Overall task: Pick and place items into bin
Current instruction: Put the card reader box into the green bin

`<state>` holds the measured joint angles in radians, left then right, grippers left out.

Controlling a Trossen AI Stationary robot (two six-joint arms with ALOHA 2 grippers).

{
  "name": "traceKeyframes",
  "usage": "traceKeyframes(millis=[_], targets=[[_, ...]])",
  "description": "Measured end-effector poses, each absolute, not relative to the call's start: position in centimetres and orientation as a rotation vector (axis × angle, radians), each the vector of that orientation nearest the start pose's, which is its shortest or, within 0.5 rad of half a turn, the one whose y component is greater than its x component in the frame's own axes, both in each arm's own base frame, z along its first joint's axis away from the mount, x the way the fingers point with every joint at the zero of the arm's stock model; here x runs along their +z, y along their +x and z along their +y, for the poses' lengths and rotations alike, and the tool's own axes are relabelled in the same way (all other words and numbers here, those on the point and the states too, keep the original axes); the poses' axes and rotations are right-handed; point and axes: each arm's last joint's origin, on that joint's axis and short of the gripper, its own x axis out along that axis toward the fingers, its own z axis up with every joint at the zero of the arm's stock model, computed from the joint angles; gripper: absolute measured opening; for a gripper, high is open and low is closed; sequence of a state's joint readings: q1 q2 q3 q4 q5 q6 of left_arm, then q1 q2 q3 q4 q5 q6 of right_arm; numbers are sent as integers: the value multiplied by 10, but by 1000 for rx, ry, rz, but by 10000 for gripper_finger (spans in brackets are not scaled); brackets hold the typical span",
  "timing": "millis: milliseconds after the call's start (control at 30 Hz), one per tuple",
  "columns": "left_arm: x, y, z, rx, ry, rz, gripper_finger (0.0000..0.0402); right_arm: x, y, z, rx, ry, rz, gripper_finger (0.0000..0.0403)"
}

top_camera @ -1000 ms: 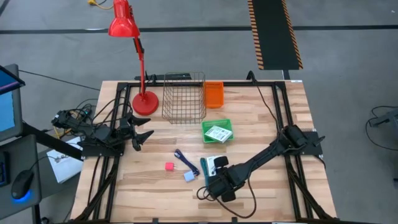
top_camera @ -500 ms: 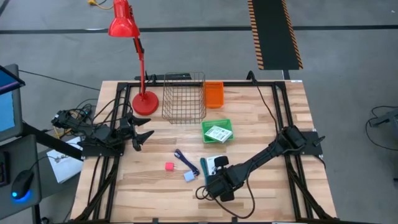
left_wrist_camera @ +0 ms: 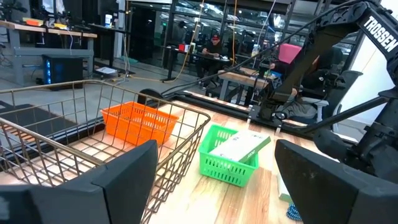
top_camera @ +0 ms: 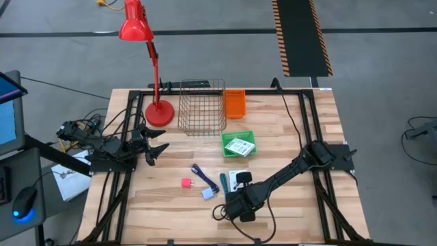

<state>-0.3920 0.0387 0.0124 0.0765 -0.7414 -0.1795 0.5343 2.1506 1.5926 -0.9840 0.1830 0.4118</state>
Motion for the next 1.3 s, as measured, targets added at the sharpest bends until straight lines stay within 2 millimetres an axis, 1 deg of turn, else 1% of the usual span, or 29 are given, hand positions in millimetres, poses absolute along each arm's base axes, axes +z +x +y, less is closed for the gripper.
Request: traceKeyframes(millis=[233, 633, 933, 1000, 1067, 1300], targets=[[172, 92, -17, 345, -205, -74, 314, 151, 353, 204, -49, -189, 1449, 1], [172, 92, -17, 345, -205, -74, 314, 163, 344, 222, -43, -229, 1442, 0], [172, 92, -17, 345, -205, -74, 314, 163, 343, 221, -70, -210, 1458, 3], [172, 92, -17, 345, -205, -74, 314, 163, 344, 220, -73, -206, 1458, 13], [172, 92, -17, 345, -205, -74, 314, 163, 345, 219, -75, -203, 1456, 33], [172, 92, -17, 345, -205, -74, 314, 163, 346, 219, -72, -217, 1436, 134]])
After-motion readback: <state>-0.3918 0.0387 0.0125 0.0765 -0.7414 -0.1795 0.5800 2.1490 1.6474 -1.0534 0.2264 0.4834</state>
